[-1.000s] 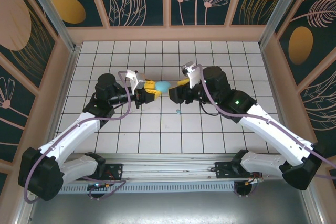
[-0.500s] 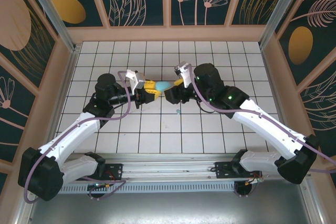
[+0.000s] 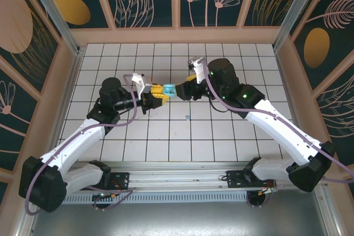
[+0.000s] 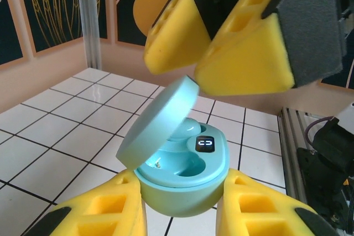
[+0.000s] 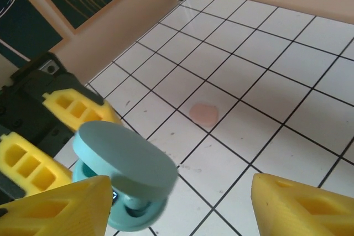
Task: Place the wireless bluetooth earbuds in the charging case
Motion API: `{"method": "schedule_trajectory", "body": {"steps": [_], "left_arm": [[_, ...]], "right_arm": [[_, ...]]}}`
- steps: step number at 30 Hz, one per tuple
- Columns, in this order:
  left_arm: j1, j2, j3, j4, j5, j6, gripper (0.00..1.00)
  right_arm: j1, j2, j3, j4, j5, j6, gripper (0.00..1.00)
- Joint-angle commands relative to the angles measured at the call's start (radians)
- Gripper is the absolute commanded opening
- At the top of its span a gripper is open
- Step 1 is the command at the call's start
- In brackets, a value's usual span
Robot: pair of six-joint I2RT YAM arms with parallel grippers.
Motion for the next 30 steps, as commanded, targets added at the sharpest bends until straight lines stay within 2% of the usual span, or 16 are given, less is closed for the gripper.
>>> {"method": "schedule_trajectory", "body": {"steps": [1, 14, 19, 21, 23, 25, 30], "left_arm": [[-0.003, -0.032, 0.024, 0.023, 0.038, -0.013, 0.00], [-0.003, -0.027, 0.035, 0.016, 0.035, -0.013, 0.00], [-0.003, -0.027, 0.031, 0.014, 0.028, -0.008, 0.00], [-0.003, -0.028, 0.029, 0.014, 0.027, -0.008, 0.00], [-0.003, -0.029, 0.027, 0.011, 0.025, -0.007, 0.00], [-0.002, -0.031, 0.027, 0.009, 0.024, -0.002, 0.00], [-0.003, -0.032, 0.027, 0.000, 0.020, 0.005, 0.00]], "right_arm": [[-0.043, -0.036, -0.018, -0.014, -0.004, 0.000, 0.67], [-0.095, -0.032, -0.026, -0.030, -0.026, 0.034, 0.67], [-0.191, -0.055, -0.067, -0.044, 0.003, 0.144, 0.67], [-0.275, -0.059, -0.097, -0.053, -0.007, 0.206, 0.67], [-0.348, -0.049, -0.139, -0.054, -0.053, 0.253, 0.67], [-0.379, -0.022, -0.174, -0.047, -0.099, 0.279, 0.65], [-0.375, 0.111, -0.235, 0.009, -0.269, 0.291, 0.54]]}}
